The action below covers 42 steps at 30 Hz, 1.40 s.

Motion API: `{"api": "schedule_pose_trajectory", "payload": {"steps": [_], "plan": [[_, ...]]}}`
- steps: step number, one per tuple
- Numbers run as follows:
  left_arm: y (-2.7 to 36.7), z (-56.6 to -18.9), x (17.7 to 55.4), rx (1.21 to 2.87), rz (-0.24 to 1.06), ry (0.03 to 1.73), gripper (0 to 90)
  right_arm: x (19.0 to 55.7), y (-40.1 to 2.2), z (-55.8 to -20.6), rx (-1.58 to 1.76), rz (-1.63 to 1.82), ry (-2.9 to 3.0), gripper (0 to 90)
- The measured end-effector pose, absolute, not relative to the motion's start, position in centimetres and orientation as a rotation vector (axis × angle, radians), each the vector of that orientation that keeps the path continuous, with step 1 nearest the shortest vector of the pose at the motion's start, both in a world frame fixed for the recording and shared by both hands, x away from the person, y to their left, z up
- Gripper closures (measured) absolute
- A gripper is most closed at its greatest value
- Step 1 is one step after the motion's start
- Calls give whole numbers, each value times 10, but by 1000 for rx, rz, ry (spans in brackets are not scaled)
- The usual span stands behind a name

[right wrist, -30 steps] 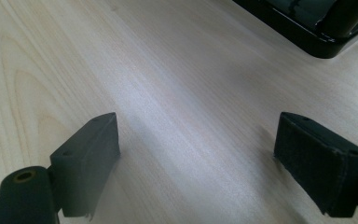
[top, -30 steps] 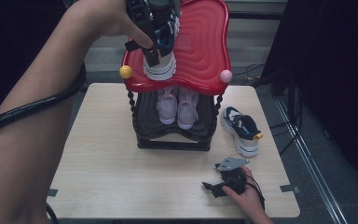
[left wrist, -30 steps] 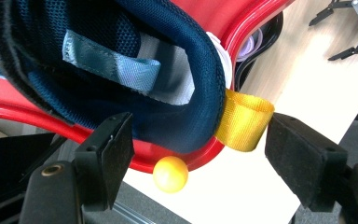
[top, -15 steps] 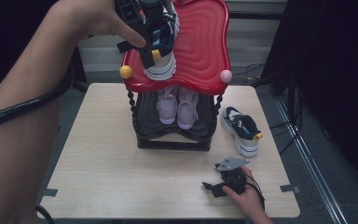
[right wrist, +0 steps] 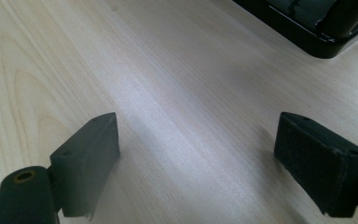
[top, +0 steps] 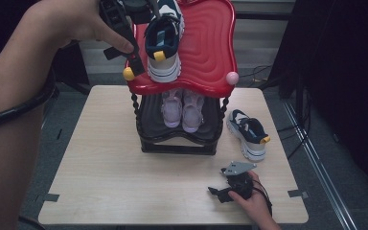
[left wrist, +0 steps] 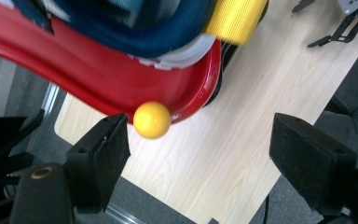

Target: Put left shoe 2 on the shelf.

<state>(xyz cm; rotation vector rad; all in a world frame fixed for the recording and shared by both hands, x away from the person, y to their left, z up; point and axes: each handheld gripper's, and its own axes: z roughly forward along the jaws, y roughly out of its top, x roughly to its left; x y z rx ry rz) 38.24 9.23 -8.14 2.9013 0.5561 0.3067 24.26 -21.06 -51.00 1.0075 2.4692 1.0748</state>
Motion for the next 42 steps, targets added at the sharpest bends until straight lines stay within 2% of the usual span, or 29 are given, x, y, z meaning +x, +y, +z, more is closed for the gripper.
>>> {"api": "schedule_pose_trajectory", "payload": {"steps": [23, 42], "plan": [[141, -105, 373, 2935, 215, 634, 185, 243, -211, -510, 1007, 1075, 2469, 134], [154, -139, 378, 3003, 94, 685, 186, 242, -211, -510, 1008, 1074, 2469, 134]]}}
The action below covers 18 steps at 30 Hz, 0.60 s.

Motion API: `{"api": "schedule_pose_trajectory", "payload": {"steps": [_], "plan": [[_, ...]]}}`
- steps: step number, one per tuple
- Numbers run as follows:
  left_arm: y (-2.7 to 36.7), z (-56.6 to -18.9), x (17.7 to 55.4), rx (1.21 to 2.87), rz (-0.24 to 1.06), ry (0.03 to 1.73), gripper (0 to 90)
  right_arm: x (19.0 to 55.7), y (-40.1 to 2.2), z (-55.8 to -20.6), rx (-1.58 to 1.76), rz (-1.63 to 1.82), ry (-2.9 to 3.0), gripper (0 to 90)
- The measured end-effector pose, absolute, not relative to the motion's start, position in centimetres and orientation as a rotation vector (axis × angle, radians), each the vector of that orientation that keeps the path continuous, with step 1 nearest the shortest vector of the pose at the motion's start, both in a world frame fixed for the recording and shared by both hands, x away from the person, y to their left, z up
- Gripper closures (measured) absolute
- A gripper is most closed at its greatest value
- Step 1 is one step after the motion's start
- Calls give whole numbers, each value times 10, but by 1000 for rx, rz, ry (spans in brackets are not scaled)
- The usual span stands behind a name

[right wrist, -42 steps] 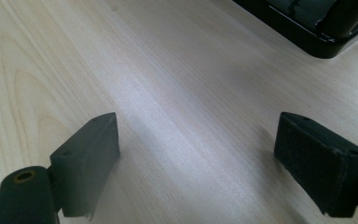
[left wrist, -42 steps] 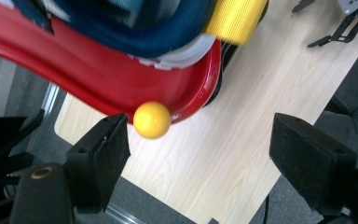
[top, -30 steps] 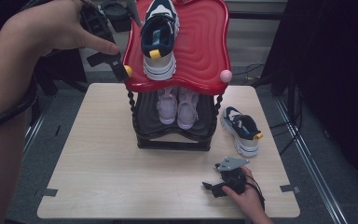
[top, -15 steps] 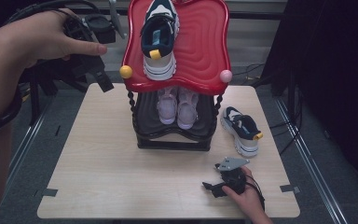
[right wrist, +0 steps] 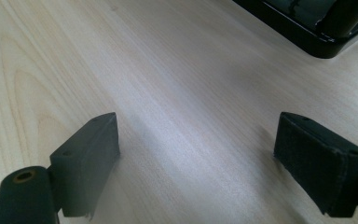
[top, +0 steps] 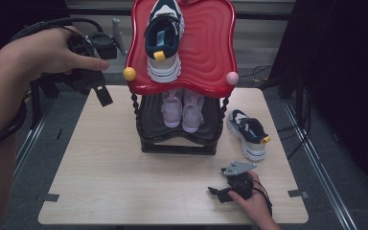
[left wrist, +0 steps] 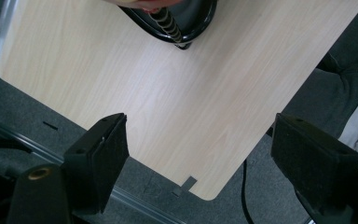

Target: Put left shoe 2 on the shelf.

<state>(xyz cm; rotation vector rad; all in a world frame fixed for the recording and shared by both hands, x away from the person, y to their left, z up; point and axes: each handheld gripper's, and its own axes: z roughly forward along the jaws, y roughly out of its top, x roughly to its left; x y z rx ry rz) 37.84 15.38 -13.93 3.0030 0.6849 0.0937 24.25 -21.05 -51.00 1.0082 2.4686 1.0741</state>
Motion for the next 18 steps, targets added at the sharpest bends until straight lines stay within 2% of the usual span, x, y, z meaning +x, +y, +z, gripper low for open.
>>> {"api": "schedule_pose_trajectory", "payload": {"steps": [18], "plan": [[176, -177, 373, 2993, 59, 723, 197, 242, -211, -510, 1008, 1072, 2471, 134]]}}
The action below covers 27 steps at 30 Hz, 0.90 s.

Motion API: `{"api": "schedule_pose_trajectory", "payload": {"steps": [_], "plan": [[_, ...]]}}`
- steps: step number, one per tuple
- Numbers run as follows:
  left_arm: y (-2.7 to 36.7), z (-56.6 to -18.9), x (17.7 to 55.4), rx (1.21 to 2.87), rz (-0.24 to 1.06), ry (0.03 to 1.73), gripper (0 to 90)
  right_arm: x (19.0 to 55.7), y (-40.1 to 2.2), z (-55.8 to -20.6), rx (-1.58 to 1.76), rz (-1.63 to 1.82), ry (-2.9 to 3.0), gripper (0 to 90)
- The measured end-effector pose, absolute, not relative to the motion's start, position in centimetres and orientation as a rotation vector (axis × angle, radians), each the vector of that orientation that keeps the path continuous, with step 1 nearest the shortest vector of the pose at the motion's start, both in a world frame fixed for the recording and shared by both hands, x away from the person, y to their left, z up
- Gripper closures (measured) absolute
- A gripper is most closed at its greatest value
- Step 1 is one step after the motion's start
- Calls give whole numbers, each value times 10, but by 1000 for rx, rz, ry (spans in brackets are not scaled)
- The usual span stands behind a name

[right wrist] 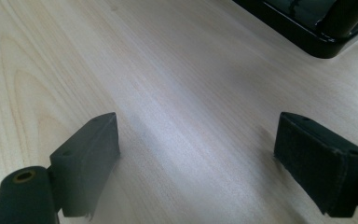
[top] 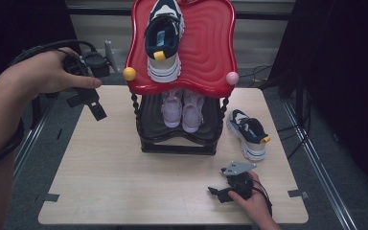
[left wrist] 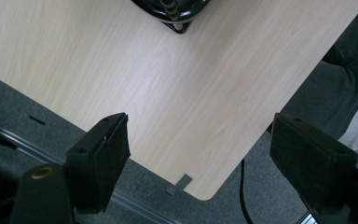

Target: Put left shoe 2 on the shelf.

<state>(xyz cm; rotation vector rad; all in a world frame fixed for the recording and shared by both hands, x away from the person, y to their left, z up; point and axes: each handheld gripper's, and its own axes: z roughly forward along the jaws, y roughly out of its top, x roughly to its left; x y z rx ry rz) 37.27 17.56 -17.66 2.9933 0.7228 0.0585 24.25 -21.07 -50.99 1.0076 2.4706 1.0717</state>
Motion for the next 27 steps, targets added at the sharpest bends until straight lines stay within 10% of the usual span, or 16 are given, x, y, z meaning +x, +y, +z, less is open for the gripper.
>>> {"api": "schedule_pose_trajectory", "payload": {"steps": [27], "plan": [[201, -261, 370, 2964, -15, 777, 199, 243, -211, -510, 1007, 1075, 2467, 134]]}}
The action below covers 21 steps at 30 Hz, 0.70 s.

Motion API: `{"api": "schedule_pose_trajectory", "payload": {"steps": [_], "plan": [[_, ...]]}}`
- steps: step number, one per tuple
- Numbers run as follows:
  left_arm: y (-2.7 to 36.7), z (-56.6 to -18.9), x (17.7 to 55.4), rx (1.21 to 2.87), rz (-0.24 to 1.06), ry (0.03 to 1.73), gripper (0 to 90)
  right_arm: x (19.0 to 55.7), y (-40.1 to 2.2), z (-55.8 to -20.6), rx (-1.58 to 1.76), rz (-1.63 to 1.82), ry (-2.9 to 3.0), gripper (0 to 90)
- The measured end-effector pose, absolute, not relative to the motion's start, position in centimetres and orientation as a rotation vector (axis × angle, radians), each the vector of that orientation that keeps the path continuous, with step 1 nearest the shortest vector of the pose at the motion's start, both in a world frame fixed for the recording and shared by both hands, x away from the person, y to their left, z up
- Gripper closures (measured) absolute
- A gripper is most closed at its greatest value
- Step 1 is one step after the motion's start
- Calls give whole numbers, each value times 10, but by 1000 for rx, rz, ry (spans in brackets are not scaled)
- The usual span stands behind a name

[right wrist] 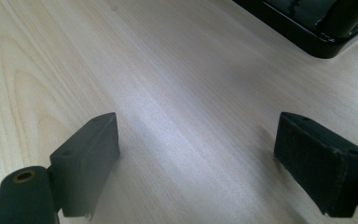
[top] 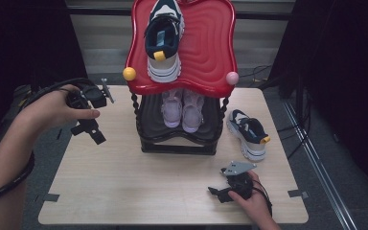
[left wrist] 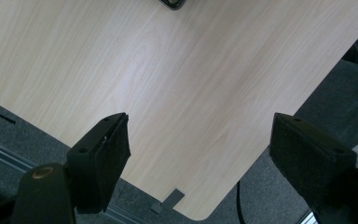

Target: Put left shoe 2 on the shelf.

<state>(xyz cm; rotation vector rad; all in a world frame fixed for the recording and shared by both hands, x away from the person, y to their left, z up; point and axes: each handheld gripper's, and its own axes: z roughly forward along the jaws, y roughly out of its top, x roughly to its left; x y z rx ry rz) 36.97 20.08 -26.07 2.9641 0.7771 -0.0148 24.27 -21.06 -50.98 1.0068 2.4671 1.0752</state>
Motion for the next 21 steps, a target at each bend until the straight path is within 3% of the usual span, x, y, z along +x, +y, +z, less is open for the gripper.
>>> {"api": "schedule_pose_trajectory", "payload": {"steps": [21], "plan": [[204, -327, 372, 2965, -89, 793, 200, 243, -210, -510, 1007, 1077, 2465, 134]]}}
